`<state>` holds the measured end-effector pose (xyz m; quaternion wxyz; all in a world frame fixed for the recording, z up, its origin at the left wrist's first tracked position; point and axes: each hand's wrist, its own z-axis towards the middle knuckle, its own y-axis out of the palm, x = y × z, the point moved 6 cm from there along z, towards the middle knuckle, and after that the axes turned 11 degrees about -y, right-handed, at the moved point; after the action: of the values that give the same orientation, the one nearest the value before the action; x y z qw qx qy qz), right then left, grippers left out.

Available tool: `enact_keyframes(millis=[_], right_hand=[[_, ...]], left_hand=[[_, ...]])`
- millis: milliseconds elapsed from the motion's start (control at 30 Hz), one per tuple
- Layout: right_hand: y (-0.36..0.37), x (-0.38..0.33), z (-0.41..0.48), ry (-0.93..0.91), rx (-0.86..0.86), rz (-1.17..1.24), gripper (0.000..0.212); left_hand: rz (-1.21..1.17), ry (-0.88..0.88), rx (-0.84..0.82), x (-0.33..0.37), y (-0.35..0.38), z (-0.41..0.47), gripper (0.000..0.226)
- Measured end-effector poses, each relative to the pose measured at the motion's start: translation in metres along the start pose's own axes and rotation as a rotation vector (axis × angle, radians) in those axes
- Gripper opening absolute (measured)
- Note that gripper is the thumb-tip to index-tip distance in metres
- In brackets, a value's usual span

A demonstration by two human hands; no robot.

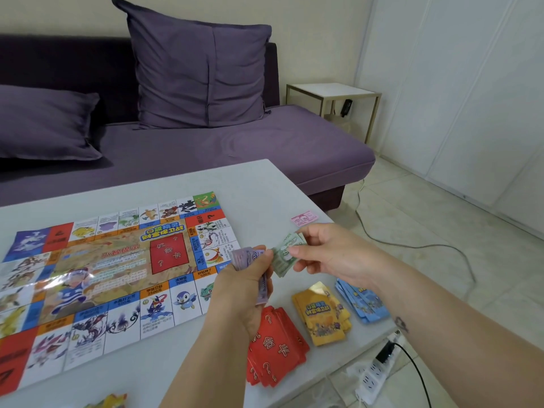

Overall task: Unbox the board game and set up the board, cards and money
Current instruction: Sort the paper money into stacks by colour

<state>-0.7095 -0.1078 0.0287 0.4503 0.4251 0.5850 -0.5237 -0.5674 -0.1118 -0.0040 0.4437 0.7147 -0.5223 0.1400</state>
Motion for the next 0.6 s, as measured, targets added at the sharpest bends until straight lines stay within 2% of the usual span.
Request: enact_keyframes(millis=[100,200,267,300,400,600], right_hand=[[-0.006,-0.006,0.001,-0.04,0.026,-0.028,0.009],[-0.049,-0.006,0.004,-0.076,0.315,0.026,0.014],[-0.077,0.003,0.004,-0.079,0.493,-0.074,0.023],[-0.086,0.01,0.004,-0.068,0.526,-0.166,0.026],[-0.09,0.031,0.009,-0.035,0.499,-0.365,0.02],[-0.088,0.048,0.024,0.032,0.41,-0.503,0.022]], left_hand=[[-0.009,0.002,-0.007,0.0,0.002,-0.001,0.007],[-0.046,-0.005,-0.008,0.002,0.003,-0.004,0.008],[-0.083,-0.019,-0.019,0.002,0.003,-0.005,0.007],[-0.099,-0.031,-0.028,0.002,0.004,-0.005,0.007],[-0.128,-0.064,-0.051,0.0,0.005,-0.005,0.007],[-0.138,-0.092,-0.062,-0.002,0.005,-0.001,0.006]])
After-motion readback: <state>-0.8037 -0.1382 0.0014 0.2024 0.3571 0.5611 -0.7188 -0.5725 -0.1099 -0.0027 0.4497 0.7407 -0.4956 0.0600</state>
